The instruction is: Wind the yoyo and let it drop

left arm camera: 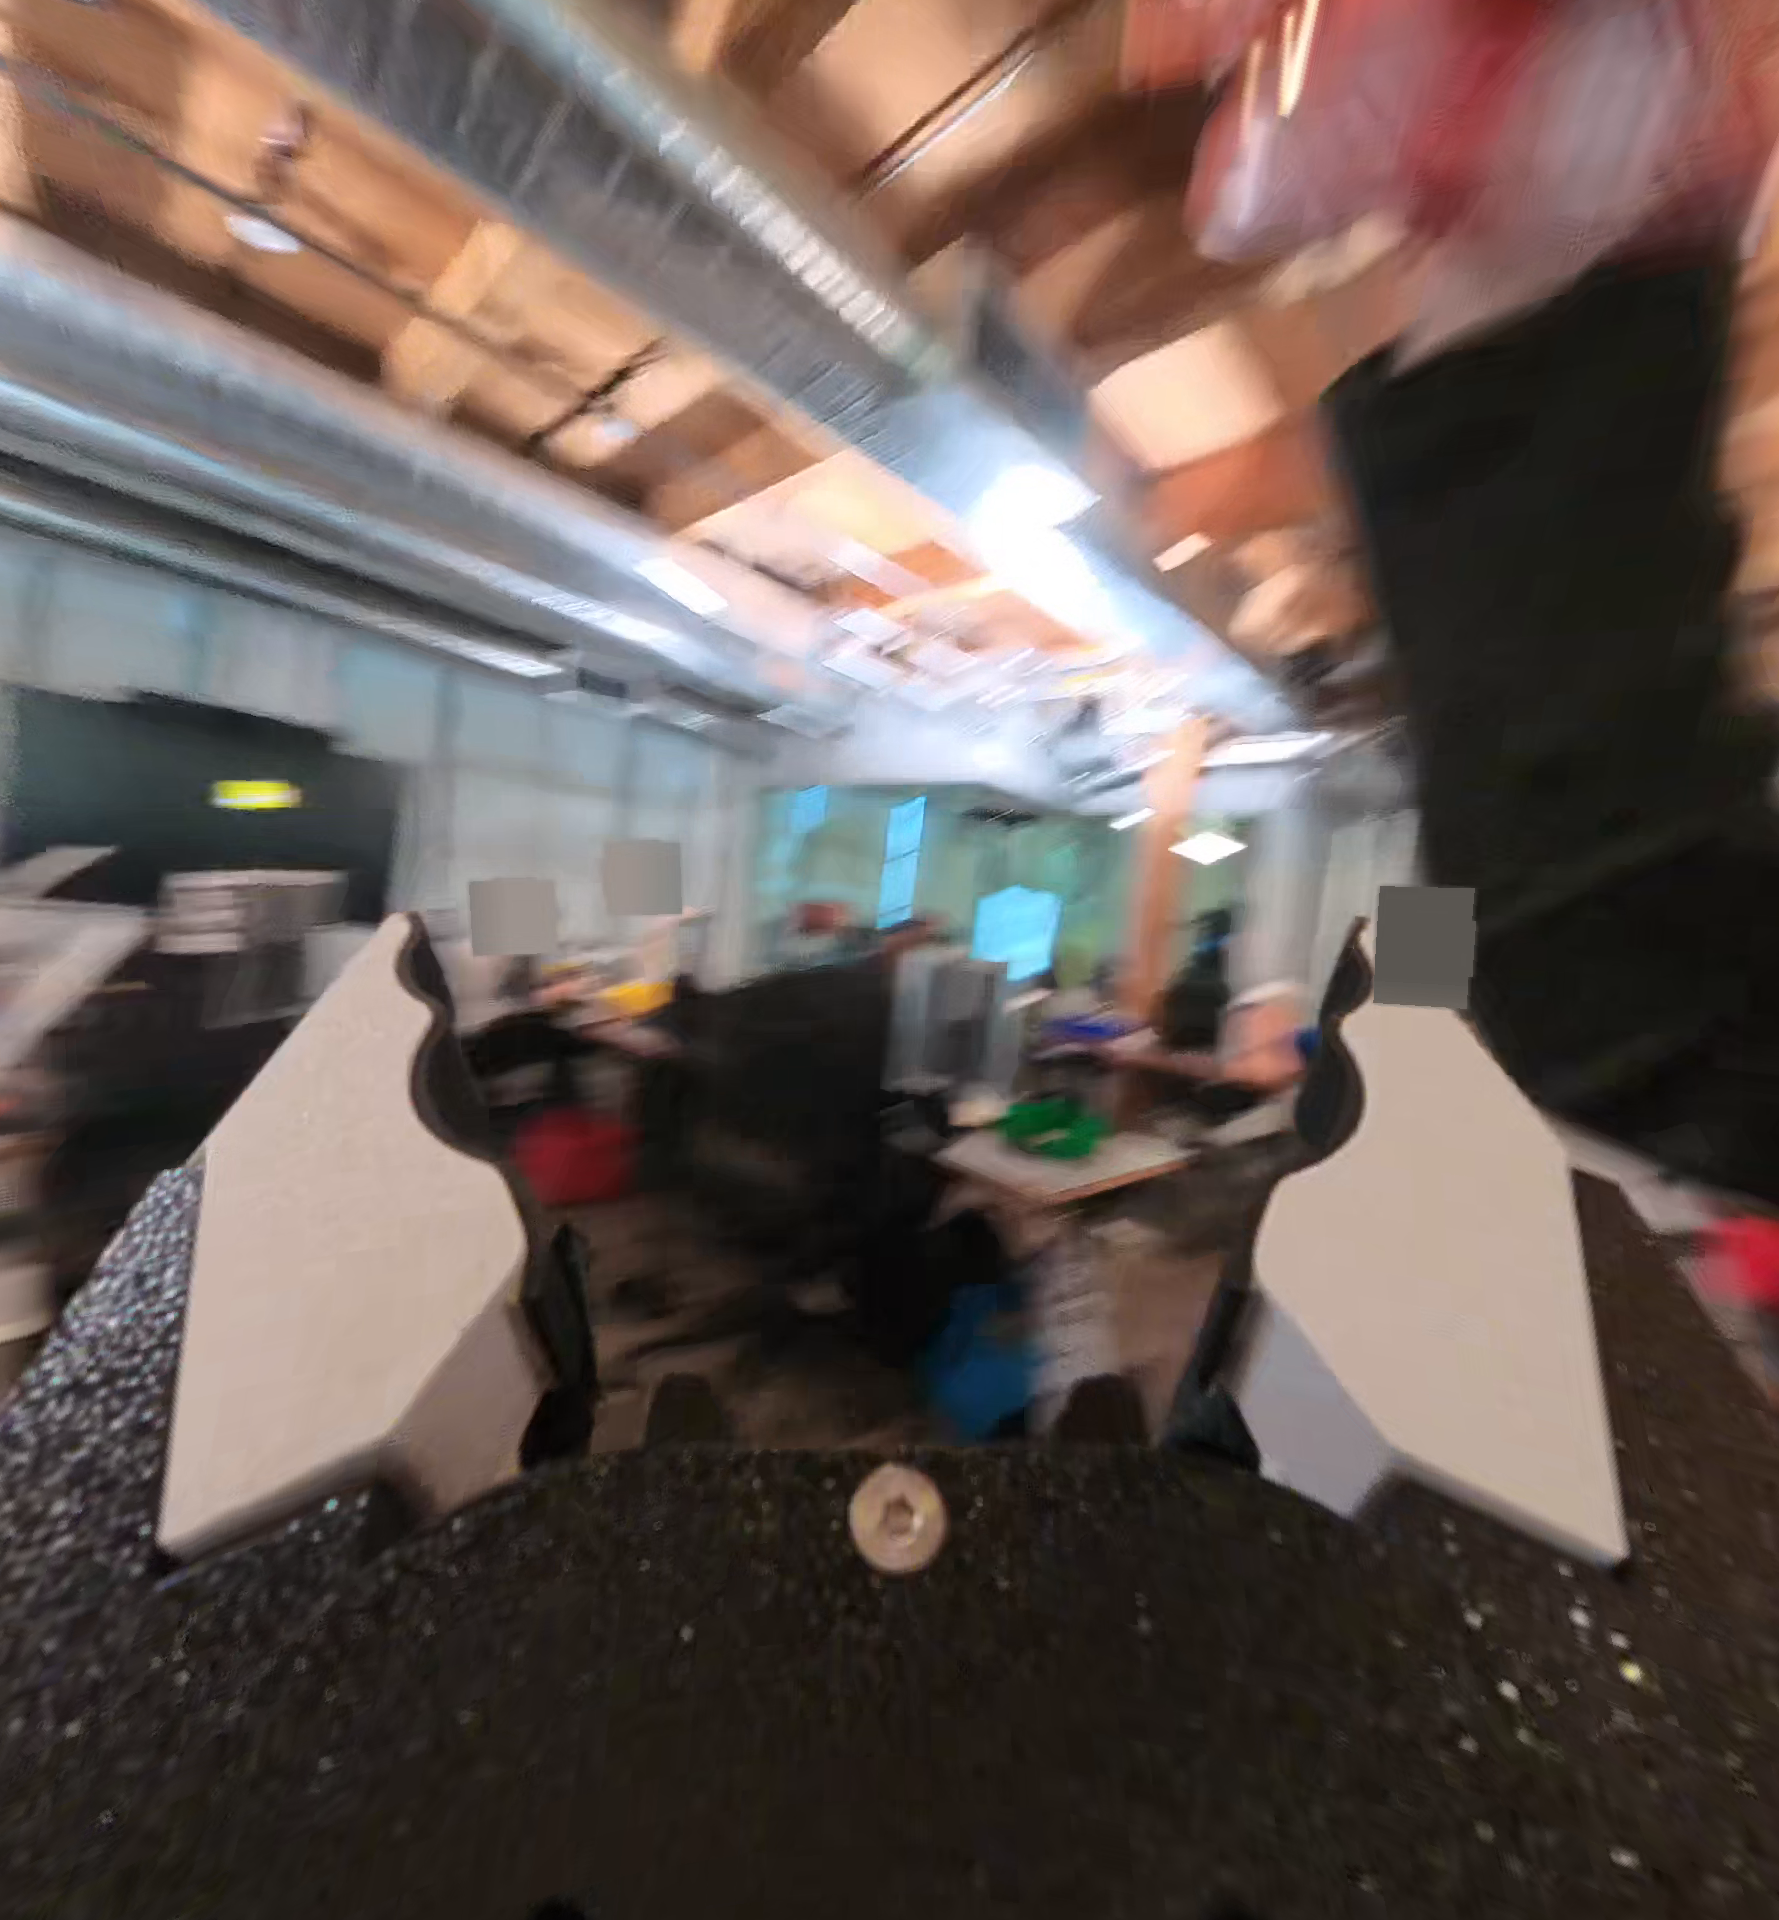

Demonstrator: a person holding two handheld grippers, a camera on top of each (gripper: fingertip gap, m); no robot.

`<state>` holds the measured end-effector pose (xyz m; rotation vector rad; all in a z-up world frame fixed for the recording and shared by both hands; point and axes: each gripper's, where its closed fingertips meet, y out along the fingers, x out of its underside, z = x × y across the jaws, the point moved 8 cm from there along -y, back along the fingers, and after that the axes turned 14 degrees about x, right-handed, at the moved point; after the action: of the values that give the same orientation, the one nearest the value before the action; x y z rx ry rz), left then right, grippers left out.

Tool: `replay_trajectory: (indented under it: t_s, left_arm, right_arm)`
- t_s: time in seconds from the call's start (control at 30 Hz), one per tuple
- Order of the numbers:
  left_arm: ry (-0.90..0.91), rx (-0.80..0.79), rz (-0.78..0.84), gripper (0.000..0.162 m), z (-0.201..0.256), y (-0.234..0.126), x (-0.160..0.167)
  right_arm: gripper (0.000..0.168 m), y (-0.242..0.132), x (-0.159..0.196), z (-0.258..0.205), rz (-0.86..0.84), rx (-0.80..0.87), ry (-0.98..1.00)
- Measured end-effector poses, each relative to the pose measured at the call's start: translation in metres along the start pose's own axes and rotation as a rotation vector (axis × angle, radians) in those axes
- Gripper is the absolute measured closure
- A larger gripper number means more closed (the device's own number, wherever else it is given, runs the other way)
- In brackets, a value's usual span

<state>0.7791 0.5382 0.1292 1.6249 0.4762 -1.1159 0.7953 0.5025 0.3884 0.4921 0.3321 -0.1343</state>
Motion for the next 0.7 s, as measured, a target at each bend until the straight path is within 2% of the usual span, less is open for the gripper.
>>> replay_trajectory:
  t_s: [0.1, 0.13, 0.2, 0.27, 0.37, 0.5, 0.6, 0.7]
  left_arm:
    - [-0.273, 0.334, 0.222, 0.004, 0.057, -0.003, -0.018]
    - [-0.348, 0.410, 0.266, 0.009, 0.070, -0.006, -0.020]
    - [-0.469, 0.480, 0.311, 0.054, 0.087, -0.012, -0.019]
    - [-0.490, 0.516, 0.366, 0.100, 0.095, -0.021, -0.016]
    - [-0.483, 0.440, 0.305, 0.111, 0.086, -0.025, -0.005]
    - [-0.470, 0.365, 0.284, 0.114, 0.074, -0.038, 0.000]
    - [-0.335, 0.240, 0.206, 0.115, 0.058, -0.056, -0.006]
    - [-0.134, 0.074, 0.134, 0.116, 0.042, -0.081, -0.021]
  right_arm:
    - [0.168, -0.020, -0.005, -0.011, 0.018, -0.045, 0.003]
    - [0.168, -0.026, -0.005, -0.015, 0.019, -0.039, 0.001]
    - [0.168, -0.036, -0.003, -0.019, 0.018, -0.030, 0.002]
    - [0.168, -0.042, 0.001, -0.022, 0.018, -0.049, 0.044]
    - [0.168, -0.049, 0.007, -0.025, 0.018, -0.063, 0.089]
    - [0.168, -0.057, 0.017, -0.022, -0.007, -0.037, 0.125]
    - [0.168, -0.077, 0.039, -0.018, -0.050, -0.018, 0.209]
    - [0.168, -0.111, 0.074, -0.034, -0.100, -0.069, 0.357]
